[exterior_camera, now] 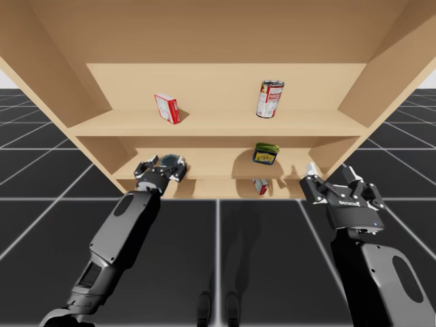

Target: Find the tuna fish can on the shelf and bring it to me.

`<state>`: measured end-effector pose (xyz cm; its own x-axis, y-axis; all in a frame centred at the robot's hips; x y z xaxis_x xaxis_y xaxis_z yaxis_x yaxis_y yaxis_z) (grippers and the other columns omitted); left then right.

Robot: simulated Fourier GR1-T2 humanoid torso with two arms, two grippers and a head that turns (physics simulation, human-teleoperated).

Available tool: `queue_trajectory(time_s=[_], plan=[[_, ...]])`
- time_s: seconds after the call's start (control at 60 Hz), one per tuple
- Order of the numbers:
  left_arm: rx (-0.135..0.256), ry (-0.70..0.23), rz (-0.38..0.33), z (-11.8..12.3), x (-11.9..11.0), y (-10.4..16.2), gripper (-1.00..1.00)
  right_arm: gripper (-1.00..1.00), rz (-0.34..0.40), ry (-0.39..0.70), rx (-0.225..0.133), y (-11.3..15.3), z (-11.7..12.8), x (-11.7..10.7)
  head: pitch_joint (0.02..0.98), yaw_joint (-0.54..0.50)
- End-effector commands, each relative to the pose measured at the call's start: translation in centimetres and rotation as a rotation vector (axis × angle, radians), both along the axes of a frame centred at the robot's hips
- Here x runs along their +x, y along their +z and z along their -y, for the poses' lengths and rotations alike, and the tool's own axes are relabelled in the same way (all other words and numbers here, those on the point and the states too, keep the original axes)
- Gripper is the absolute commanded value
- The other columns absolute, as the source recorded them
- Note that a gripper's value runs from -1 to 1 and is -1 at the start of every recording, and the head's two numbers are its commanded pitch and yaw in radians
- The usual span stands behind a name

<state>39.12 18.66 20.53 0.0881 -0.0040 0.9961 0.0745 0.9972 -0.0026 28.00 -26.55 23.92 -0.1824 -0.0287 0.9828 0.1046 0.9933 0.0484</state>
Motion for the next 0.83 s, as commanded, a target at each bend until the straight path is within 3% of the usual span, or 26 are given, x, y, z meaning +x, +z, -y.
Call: queue_trajectory(time_s=[0.017,0.05,0.067,0.083,0.117,0.45,0.533,0.833], plan=[[-0.012,0.003,-0.045,-0.2,0.4,-1.4,-1.00,-1.00,0.001,0.000,0.001,0.0,0.1,0.0,0.597,0.24],[-0.012,0.002,-0.041,-0.2,0.3,-1.4,-0.92,-1.00,0.001,0.000,0.001,0.0,0.1,0.0,0.598,0.24],[-0.012,0.004,-0.038,-0.2,0.3,-1.4,-0.61,-1.00,0.001,0.000,0.001,0.0,0.1,0.0,0.598,0.24],[-0.015,0.001,-0.036,-0.2,0.2,-1.4,0.76,-1.00,0.001,0.001,0.000,0.0,0.1,0.0,0.597,0.24],[-0.018,-0.004,-0.034,-0.1,0.1,-1.3,0.93,-1.00,0.001,0.000,-0.001,0.0,0.1,0.0,0.597,0.24],[-0.019,-0.034,0.040,-0.2,-3.0,2.1,1.00,-1.00,0.009,0.001,-0.007,0.0,0.2,0.1,0.595,0.25],[-0.007,-0.043,0.042,-0.5,-4.5,2.9,1.00,-1.00,0.010,0.001,-0.010,-0.1,0.2,0.1,0.596,0.25],[-0.026,-0.080,0.063,-2.2,-10.8,4.6,1.00,-1.00,0.011,0.001,-0.011,0.0,0.3,0.1,0.595,0.24]])
